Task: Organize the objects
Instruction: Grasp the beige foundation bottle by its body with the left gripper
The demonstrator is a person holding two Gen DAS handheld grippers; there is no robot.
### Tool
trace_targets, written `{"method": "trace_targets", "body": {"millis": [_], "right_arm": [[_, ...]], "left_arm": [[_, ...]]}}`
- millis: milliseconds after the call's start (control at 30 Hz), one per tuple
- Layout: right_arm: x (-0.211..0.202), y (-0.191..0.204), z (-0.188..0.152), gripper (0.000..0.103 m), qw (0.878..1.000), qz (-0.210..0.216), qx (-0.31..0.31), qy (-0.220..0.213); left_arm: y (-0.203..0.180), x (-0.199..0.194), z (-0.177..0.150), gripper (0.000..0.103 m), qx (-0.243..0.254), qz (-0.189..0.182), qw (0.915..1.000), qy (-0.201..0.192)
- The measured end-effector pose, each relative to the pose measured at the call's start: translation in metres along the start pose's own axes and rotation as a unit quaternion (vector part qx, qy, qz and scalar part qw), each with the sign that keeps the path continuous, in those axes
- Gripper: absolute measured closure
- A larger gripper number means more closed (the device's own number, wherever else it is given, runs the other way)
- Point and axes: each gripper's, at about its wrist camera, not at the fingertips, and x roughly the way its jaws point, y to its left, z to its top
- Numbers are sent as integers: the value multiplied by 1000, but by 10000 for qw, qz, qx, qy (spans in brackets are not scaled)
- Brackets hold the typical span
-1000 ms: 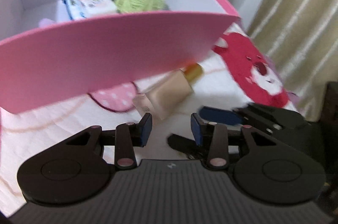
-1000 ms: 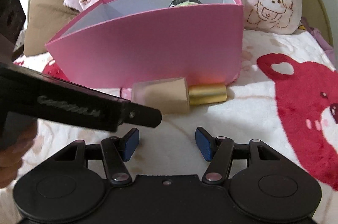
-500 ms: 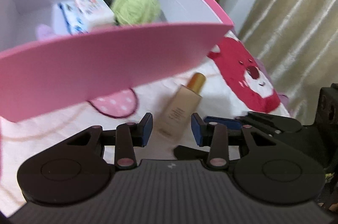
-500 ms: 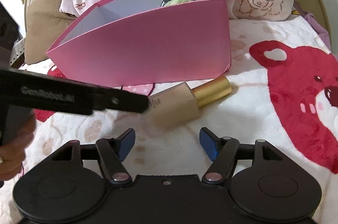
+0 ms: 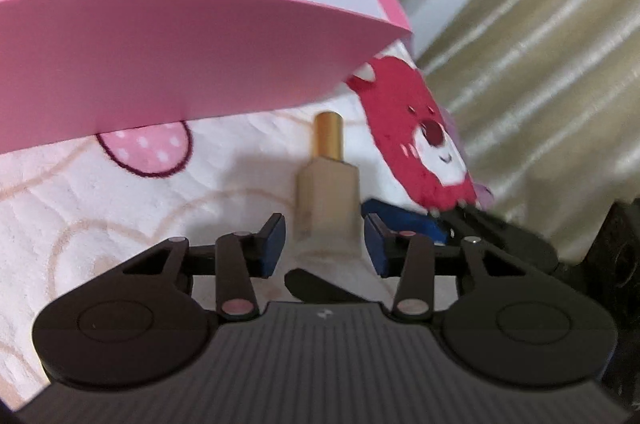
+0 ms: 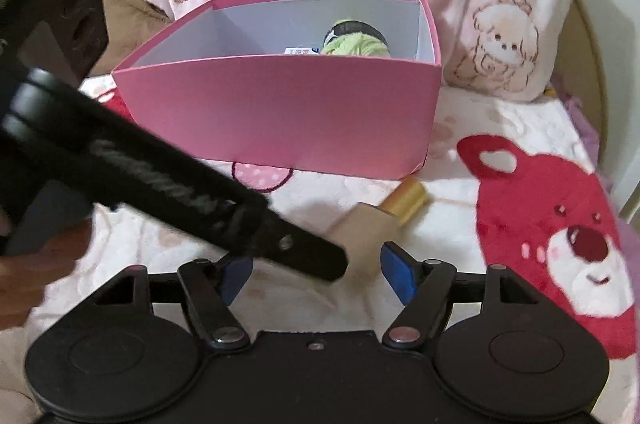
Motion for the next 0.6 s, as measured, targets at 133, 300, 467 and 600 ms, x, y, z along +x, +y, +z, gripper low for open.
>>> {"method": "trace_targets", "body": {"millis": [133,300,467,600], "right_arm": [[18,-19,-4,26,9975,22,650,293],[25,-23,-6,41,9961,29,849,238],[7,-22,-4,52,9962,242,740,385],[7,-14,-6,53,9970,230,465,572]], "left_arm": [[6,10,0,62,-176,119,9998,-6],[10,17,-1,62,-318,-6,9995,22],[0,7,-7,62,-264,-102,9994,199],[-5,12,-13,58,-93,227,9991,351]]}}
